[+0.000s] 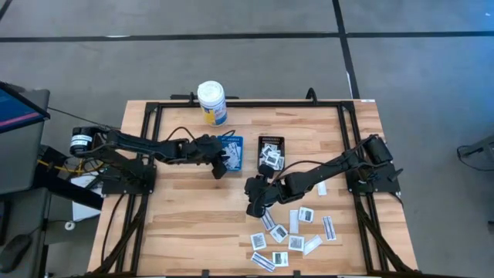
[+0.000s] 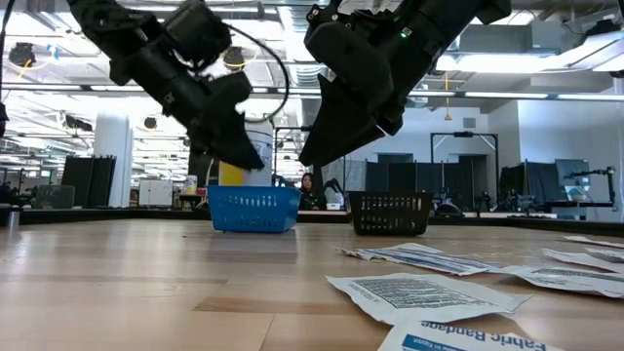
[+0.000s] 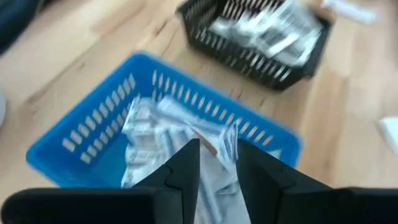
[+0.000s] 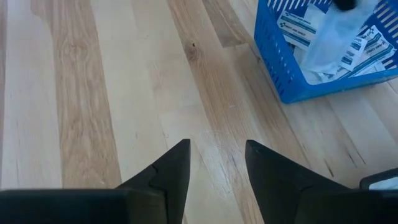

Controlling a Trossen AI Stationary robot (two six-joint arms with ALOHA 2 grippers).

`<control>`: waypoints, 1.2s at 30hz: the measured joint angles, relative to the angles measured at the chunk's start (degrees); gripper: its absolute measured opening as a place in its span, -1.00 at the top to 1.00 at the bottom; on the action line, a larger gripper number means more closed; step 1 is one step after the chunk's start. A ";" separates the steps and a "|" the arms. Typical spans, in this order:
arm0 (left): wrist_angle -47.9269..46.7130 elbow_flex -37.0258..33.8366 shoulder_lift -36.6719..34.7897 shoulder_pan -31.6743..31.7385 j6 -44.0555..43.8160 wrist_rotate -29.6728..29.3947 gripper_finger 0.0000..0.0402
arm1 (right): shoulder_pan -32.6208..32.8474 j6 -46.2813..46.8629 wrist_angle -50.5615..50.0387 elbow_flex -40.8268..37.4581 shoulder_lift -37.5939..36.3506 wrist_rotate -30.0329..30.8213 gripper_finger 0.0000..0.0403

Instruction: Pick & Place First Aid Supplies

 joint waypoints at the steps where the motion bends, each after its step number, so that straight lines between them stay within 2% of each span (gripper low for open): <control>1: -0.03 0.00 -1.09 -0.14 0.00 0.01 0.50 | 0.00 0.00 0.00 0.00 0.00 0.00 0.27; 7: -0.19 0.02 -7.26 -2.93 0.00 0.03 0.49 | 0.00 0.00 -0.01 0.00 0.00 0.00 0.29; 11: -0.41 0.02 -8.32 -4.70 0.01 0.05 0.49 | 0.00 0.00 0.03 0.00 0.00 -0.02 0.31; 14: -0.25 0.02 -7.22 -4.95 0.02 -0.58 0.49 | 0.00 0.00 0.10 0.00 0.00 -0.02 0.31; 19: -0.53 0.02 -2.93 -3.60 2.11 -5.45 0.49 | 0.00 0.00 0.19 0.00 0.00 -0.02 0.31; 27: -0.84 0.00 4.89 -1.36 5.89 -2.98 0.48 | 0.00 0.00 0.21 0.00 0.00 -0.02 0.31; 36: -0.39 0.00 0.43 -2.01 6.03 -2.98 0.21 | 0.00 -0.02 0.18 0.00 0.00 -0.02 0.32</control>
